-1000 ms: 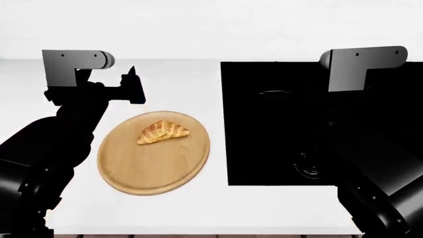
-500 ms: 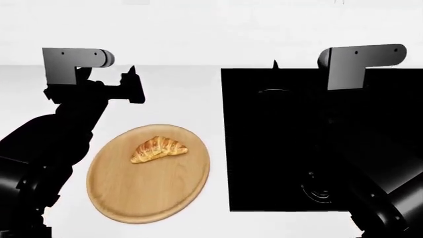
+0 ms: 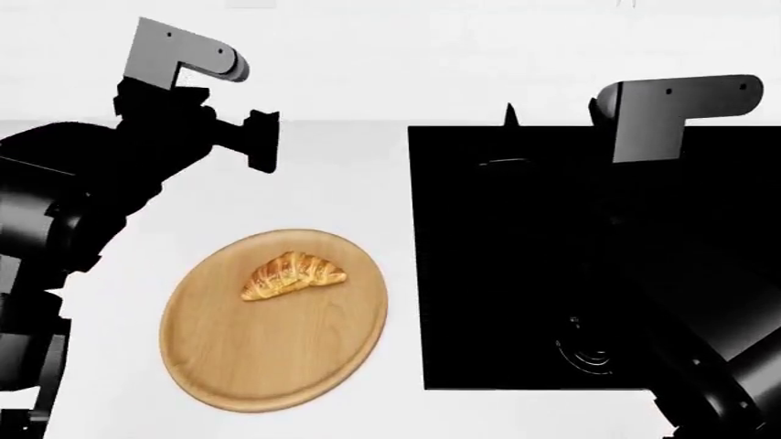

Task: Pick the croissant and place it on the pan. Then turn on the stove to warm the croissant.

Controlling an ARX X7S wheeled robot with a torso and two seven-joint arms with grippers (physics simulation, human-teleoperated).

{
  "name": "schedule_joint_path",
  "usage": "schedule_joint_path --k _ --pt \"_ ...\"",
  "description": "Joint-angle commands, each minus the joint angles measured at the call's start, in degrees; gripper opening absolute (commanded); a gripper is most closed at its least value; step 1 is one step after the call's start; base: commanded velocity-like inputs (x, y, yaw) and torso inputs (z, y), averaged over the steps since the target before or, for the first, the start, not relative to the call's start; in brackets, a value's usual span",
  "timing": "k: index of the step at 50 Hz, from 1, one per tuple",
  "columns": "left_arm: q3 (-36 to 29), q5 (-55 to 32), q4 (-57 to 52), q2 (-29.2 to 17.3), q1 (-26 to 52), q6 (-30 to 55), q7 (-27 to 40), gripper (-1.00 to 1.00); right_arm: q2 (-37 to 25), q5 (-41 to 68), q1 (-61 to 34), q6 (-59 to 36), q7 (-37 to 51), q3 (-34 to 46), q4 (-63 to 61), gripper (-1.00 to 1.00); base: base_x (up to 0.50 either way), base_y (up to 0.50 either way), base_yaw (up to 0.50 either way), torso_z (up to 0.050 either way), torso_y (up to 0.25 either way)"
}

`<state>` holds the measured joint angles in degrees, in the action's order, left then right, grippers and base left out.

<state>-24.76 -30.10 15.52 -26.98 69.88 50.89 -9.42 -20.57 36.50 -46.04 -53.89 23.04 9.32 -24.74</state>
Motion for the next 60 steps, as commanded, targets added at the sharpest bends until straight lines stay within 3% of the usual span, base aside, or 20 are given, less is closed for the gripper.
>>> schedule_joint_path --k 1,12,18,40,50,60 --pt "-9.30 2.25 9.76 -0.34 10.26 3.66 -11.91 1.00 -0.18 0.02 0.23 0.91 -0.12 -0.18 0.15 1.00 0.00 0.00 0.00 0.000 0.000" --pt "-14.20 0.43 15.44 0.21 16.42 9.56 -22.48 1.00 -0.12 -0.41 0.59 1.82 -0.20 0.42 0.77 1.00 0.00 0.00 0.00 0.000 0.000" --pt "-20.38 -0.23 20.32 -0.05 20.77 11.99 -34.62 1.00 -0.16 -0.26 0.55 1.81 -0.12 0.43 0.77 1.00 0.00 0.00 0.00 0.000 0.000" --pt "-36.33 7.45 49.63 10.99 28.81 2.83 -60.73 1.00 0.07 -0.65 1.51 2.84 0.06 1.24 2.25 1.00 0.00 0.00 0.00 0.000 0.000" --pt "-39.89 10.04 58.04 15.36 29.03 -1.42 -66.68 1.00 0.14 -0.94 2.24 4.14 -0.23 1.38 3.20 1.00 0.00 0.00 0.00 0.000 0.000" --pt "-40.84 11.27 58.45 16.25 27.38 -1.05 -68.45 1.00 0.23 -1.27 3.08 5.67 -0.68 1.57 4.22 1.00 0.00 0.00 0.00 0.000 0.000"
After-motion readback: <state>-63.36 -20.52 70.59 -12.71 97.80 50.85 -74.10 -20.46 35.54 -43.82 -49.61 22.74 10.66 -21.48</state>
